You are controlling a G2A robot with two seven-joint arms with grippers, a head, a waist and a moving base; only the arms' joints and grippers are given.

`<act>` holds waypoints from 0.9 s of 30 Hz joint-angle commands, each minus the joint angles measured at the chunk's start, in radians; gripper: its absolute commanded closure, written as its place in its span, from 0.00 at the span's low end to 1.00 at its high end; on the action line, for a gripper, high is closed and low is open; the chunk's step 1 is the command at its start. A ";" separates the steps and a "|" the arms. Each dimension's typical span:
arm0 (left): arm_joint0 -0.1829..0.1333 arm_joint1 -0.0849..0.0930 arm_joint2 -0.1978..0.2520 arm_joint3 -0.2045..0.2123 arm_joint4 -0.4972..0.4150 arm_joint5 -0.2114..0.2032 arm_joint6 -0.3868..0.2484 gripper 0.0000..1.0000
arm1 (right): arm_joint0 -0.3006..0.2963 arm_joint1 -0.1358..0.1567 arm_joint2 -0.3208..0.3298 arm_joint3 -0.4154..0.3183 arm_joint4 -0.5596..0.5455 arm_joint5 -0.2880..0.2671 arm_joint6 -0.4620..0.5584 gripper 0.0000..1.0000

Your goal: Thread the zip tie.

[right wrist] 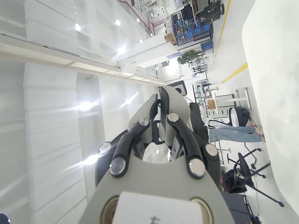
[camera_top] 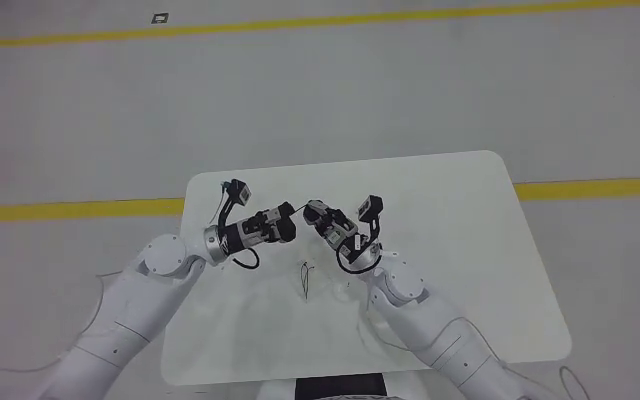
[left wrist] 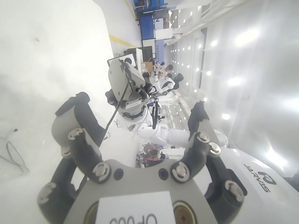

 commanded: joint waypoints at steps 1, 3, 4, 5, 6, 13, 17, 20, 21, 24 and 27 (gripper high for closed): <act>0.000 -0.008 -0.010 0.002 0.000 0.000 -0.024 0.00 | -0.001 -0.001 0.001 0.001 -0.003 -0.003 -0.006 1.00; 0.000 -0.011 -0.015 0.005 0.004 0.000 -0.025 0.00 | -0.001 -0.001 0.001 0.001 -0.003 -0.003 -0.006 1.00; 0.000 -0.011 -0.015 0.005 0.004 0.000 -0.025 0.00 | -0.001 -0.001 0.001 0.001 -0.003 -0.003 -0.006 1.00; 0.000 -0.011 -0.015 0.005 0.004 0.000 -0.025 0.00 | -0.001 -0.001 0.001 0.001 -0.003 -0.003 -0.006 1.00; 0.000 -0.011 -0.015 0.005 0.004 0.000 -0.025 0.00 | -0.001 -0.001 0.001 0.001 -0.003 -0.003 -0.006 1.00; 0.006 -0.013 -0.011 0.004 0.016 0.011 0.005 0.00 | -0.009 -0.002 0.005 -0.012 0.002 0.000 -0.010 1.00; 0.009 -0.015 -0.013 0.006 0.025 0.015 0.005 0.00 | -0.019 -0.004 0.015 -0.022 -0.003 -0.007 -0.014 1.00; 0.010 -0.016 -0.015 0.009 0.031 0.020 0.003 0.00 | -0.024 -0.006 0.020 -0.027 -0.001 -0.007 -0.008 1.00; 0.010 -0.017 -0.015 0.010 0.030 0.021 0.001 0.00 | -0.026 -0.007 0.020 -0.029 0.002 -0.004 -0.005 1.00; 0.008 -0.020 -0.011 0.014 0.027 0.022 0.000 0.00 | -0.026 -0.011 0.014 -0.033 0.012 0.009 0.009 1.00; 0.004 -0.024 -0.006 0.020 0.025 0.020 0.001 0.00 | -0.023 -0.016 0.009 -0.025 0.023 0.015 0.018 1.00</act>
